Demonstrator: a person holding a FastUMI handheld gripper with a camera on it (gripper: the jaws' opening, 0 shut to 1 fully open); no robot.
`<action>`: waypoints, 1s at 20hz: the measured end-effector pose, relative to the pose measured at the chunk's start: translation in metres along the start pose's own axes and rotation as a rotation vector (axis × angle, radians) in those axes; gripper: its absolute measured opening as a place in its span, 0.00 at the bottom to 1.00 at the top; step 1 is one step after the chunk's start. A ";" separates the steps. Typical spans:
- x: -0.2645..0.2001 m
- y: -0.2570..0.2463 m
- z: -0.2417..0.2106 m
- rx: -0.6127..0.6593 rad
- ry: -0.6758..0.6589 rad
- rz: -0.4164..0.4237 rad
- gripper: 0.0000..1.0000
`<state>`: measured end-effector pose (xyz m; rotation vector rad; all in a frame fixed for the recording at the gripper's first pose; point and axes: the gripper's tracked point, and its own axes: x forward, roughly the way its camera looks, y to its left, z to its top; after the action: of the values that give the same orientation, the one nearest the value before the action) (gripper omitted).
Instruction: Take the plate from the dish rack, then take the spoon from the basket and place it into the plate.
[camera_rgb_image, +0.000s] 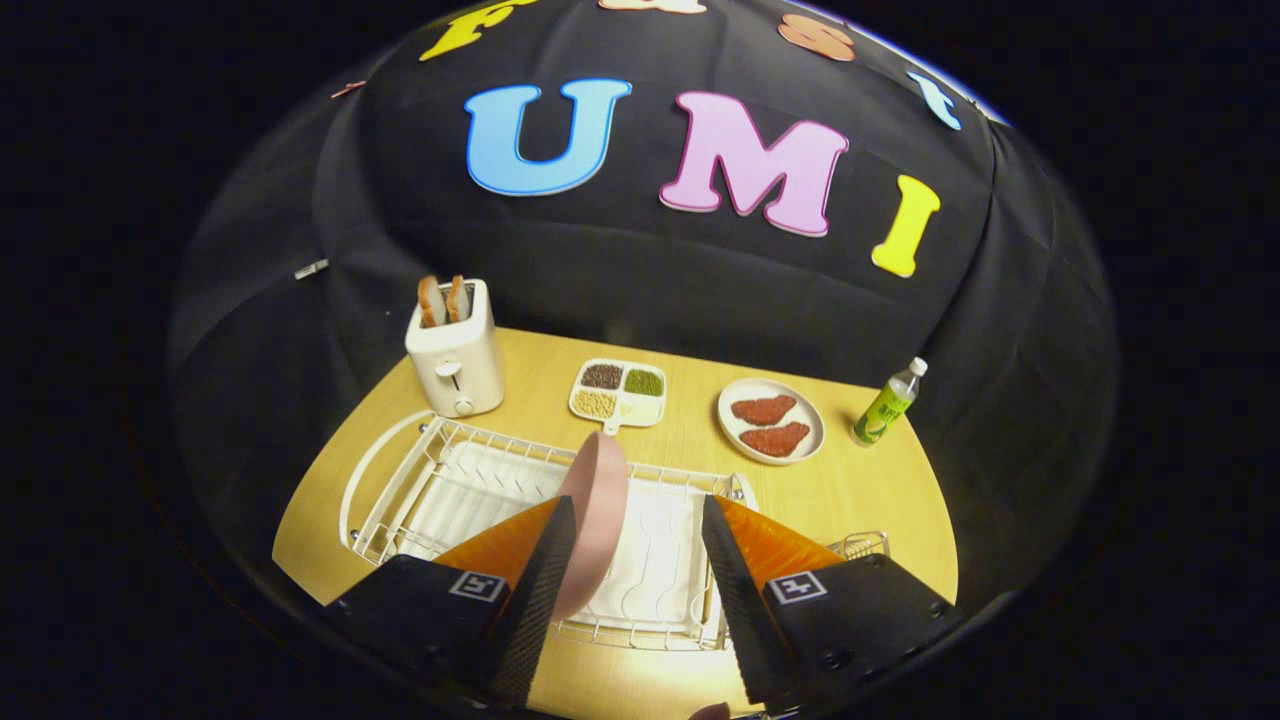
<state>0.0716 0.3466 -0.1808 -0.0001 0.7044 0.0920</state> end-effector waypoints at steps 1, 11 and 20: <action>0.008 0.003 -0.005 -0.004 0.018 -0.019 0.75; 0.036 0.010 -0.017 -0.026 0.114 -0.227 0.21; 0.060 0.006 0.011 -0.257 0.205 -0.198 0.09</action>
<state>0.1239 0.3578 -0.2107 -0.3286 0.8899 -0.0086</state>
